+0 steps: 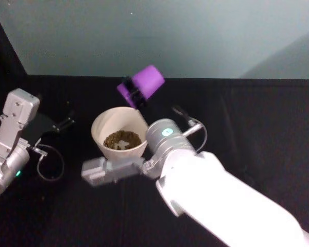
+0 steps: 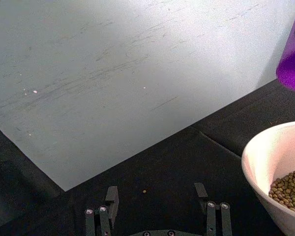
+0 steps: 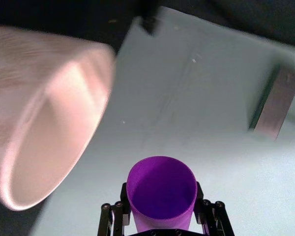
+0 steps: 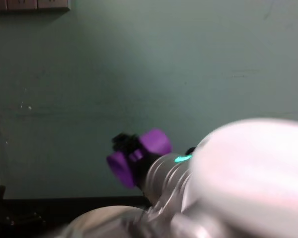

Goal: Pick up the cup and pour the mung beans from the cup into the bowl.

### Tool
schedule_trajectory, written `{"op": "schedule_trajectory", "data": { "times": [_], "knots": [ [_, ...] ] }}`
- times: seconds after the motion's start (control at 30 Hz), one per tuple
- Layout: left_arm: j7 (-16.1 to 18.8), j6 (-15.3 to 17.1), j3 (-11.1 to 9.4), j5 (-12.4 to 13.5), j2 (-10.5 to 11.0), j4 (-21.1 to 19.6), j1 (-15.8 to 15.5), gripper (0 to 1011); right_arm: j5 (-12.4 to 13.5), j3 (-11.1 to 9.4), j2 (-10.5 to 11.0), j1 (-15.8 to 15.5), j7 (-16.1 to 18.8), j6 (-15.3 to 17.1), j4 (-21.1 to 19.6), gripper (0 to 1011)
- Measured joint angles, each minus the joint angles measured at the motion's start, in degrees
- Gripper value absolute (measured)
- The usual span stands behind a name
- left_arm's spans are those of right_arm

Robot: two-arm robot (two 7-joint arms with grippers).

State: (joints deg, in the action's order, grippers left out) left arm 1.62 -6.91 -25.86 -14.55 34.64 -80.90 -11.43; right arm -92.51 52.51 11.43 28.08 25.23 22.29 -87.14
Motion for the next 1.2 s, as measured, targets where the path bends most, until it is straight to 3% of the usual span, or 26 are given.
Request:
{"op": "schedule_trajectory", "data": {
  "times": [0.07,0.1,0.13,0.17,0.3,0.33,0.47,0.63,1.2],
  "knots": [
    [0.0,0.0,0.0,0.0,0.0,0.0,0.0,1000,4.0,-2.5,-0.4,-1.2,-2.1,-0.2,-0.8,724],
    [0.0,0.0,0.0,0.0,0.0,0.0,0.0,1000,8.3,-4.5,-0.5,-2.2,-4.0,-0.5,-1.6,724],
    [0.0,0.0,0.0,0.0,0.0,0.0,0.0,1000,10.0,-5.3,-0.6,-2.6,-4.7,-0.7,-1.9,724],
    [0.0,0.0,0.0,0.0,0.0,0.0,0.0,1000,13.9,-7.4,-0.8,-3.6,-6.3,-1.3,-2.5,724],
    [0.0,0.0,0.0,0.0,0.0,0.0,0.0,1000,21.4,-11.5,-1.6,-5.6,-8.3,-2.8,-3.9,724],
    [0.0,0.0,0.0,0.0,0.0,0.0,0.0,1000,24.7,-13.3,-2.0,-6.5,-8.8,-3.4,-4.4,724],
    [0.0,0.0,0.0,0.0,0.0,0.0,0.0,1000,31.9,-17.2,-2.7,-8.6,-9.0,-4.2,-6.0,724],
    [0.0,0.0,0.0,0.0,0.0,0.0,0.0,1000,34.6,-18.5,-2.4,-9.4,-8.3,-4.3,-7.0,724],
    [0.0,0.0,0.0,0.0,0.0,0.0,0.0,1000,34.2,-18.3,-2.5,-9.3,-8.5,-4.4,-6.8,724]
  ]
}}
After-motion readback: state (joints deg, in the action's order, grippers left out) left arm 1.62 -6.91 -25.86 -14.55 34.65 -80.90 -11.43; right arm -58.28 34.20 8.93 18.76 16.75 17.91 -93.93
